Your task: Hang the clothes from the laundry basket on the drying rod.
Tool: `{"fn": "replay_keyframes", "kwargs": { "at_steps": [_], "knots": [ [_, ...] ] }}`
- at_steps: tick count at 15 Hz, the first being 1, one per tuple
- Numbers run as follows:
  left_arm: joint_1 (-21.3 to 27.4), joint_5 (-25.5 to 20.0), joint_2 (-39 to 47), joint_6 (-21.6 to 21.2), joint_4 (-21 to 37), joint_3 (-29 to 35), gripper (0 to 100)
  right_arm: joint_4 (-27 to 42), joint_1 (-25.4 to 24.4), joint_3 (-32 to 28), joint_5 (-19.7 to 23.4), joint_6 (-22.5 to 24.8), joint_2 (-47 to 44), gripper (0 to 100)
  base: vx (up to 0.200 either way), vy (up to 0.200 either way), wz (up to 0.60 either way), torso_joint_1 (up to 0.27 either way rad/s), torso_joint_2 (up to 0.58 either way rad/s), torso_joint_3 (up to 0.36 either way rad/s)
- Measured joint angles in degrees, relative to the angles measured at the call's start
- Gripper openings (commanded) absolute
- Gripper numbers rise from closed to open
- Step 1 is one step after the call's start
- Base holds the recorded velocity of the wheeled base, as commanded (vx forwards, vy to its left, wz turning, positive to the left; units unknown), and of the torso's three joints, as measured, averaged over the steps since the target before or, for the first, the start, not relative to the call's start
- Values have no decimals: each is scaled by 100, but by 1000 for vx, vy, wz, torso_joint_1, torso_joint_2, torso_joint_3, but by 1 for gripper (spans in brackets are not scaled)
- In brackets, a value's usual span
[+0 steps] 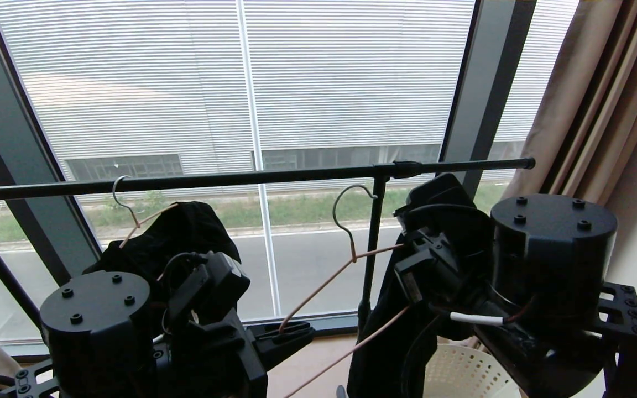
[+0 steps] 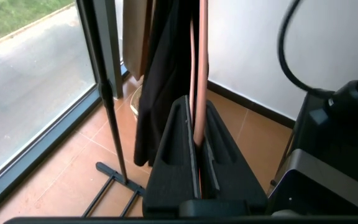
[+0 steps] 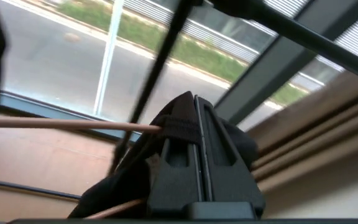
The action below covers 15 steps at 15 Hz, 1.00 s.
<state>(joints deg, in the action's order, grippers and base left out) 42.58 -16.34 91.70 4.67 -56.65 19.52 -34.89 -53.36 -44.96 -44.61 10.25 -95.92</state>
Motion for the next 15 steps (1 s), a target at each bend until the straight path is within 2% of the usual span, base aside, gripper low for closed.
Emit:
{"fn": "replay_keyframes", "kwargs": {
  "at_steps": [5, 9, 10, 15],
  "knots": [
    [5, 2, 15, 1, 13, -15, 0, -9, -805, -27, -22, 0, -41, 0, 0, 0, 0, 0, 0, 0],
    [-46, 6, 23, 4, -187, -59, 0, -6, -964, 23, -23, -13, 49, 0, 0, 0, 0, 0, 0, 0],
    [-63, 9, 26, 4, -224, -69, 0, 0, -975, 32, -22, -16, 66, 100, 0, 0, 0, 0, 0, 0],
    [-77, 13, 34, 4, -545, -257, 0, -85, -861, 166, -15, -16, 300, 100, 0, 0, 0, 0, 0, 0]
  ]
}}
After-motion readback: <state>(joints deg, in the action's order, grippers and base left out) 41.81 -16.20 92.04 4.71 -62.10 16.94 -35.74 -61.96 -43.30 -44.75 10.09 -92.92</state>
